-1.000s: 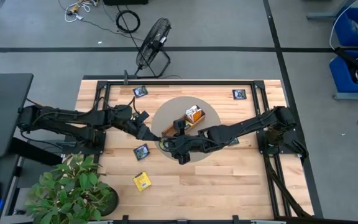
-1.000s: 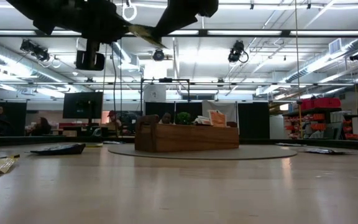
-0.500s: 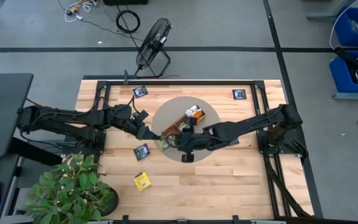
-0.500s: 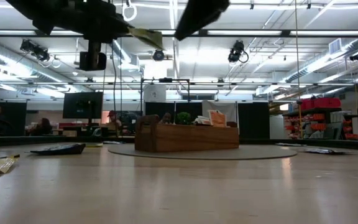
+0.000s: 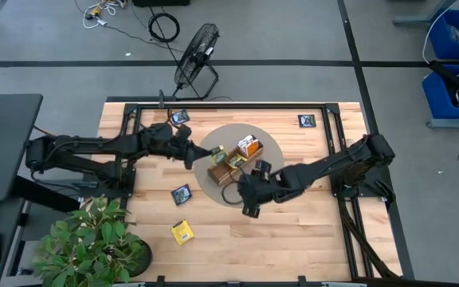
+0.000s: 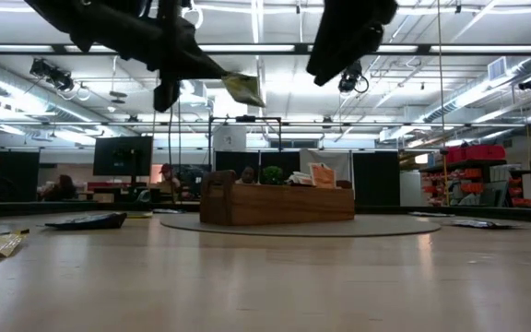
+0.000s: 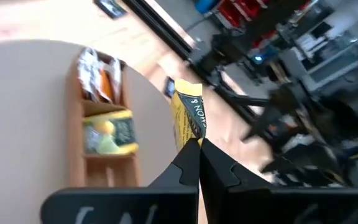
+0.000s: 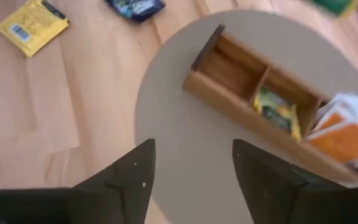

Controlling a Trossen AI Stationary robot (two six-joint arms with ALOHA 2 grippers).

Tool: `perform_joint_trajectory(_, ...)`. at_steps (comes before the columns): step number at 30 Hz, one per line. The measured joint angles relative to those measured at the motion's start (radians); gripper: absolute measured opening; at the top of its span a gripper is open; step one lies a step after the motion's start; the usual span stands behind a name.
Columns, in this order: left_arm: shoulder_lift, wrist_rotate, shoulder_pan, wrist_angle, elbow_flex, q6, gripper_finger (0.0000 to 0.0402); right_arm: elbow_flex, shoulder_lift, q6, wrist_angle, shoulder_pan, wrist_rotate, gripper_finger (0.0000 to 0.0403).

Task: Pick & Place Tea
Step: Put the yellow tea bag into the middle section of the wooden organizer

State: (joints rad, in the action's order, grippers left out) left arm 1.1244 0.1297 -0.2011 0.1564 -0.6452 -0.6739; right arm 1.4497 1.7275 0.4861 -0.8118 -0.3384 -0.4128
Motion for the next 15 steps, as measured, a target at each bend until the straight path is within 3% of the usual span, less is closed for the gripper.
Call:
perform_joint_trajectory(9, 0.134, -0.142, 0.002, -0.018, -0.067, 0.118, 0.0001, -0.160, -0.165, 0.276, 0.025, -0.090, -0.160, 0.0201)
perform_joint_trajectory(15, 0.235, -0.171, 0.002, -0.011, -0.105, 0.211, 0.0001, -0.295, -0.316, 0.442, 0.024, -0.098, -0.207, 0.0197)
